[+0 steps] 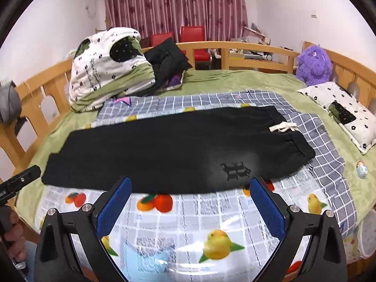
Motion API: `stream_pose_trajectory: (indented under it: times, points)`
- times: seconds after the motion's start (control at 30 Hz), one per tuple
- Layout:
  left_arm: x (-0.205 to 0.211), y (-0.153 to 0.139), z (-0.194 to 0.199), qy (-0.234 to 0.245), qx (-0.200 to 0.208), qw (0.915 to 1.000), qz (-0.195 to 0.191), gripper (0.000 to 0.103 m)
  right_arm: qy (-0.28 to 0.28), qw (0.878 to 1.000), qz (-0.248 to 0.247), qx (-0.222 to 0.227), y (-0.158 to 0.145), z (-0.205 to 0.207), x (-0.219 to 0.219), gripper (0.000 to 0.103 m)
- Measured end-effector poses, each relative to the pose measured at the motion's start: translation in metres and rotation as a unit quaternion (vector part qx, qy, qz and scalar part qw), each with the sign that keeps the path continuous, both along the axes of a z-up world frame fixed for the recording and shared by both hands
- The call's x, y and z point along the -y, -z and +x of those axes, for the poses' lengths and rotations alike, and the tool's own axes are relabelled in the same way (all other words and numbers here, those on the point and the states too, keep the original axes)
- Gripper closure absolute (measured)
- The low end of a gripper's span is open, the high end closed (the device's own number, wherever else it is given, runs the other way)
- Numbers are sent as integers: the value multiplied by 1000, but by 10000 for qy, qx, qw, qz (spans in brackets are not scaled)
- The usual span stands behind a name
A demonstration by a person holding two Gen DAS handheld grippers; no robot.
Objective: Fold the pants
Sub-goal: 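Lower both grippers onto the long edge of the black pants and grasp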
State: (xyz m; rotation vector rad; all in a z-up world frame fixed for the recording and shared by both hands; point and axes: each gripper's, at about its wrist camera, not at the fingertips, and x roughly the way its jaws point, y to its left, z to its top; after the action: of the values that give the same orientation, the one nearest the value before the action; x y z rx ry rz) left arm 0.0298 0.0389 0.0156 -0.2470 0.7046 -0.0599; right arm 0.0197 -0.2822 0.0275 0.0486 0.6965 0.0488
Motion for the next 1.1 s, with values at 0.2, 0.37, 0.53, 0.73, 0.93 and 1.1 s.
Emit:
stream_pose_trajectory:
  times: [0.2, 0.37, 0.53, 0.73, 0.93, 1.1]
  points:
    - [-33, 4, 30, -228, -105, 9997, 78, 2, 129, 9985, -243, 472, -18, 25, 26, 4]
    - [-58, 39, 53, -364, -497, 9981, -53, 10, 530, 9974, -436, 216, 3, 55, 68, 4]
    - [-84, 92, 62, -722, -838, 9938, -107, 20, 833, 9948, 9, -582, 55, 85, 123, 20]
    - [-121, 150, 61, -943, -1089, 9852, -929, 31, 1212, 9870, 397, -981, 117, 91, 164, 29]
    - [-133, 176, 67, -1166, -875, 9775, -1525, 33, 1535, 9761, 1011, -1163, 156, 99, 183, 32]
    - [-144, 181, 80, -1391, -751, 9694, -1879, 43, 1584, 9717, 1437, -1000, 172, 109, 183, 32]
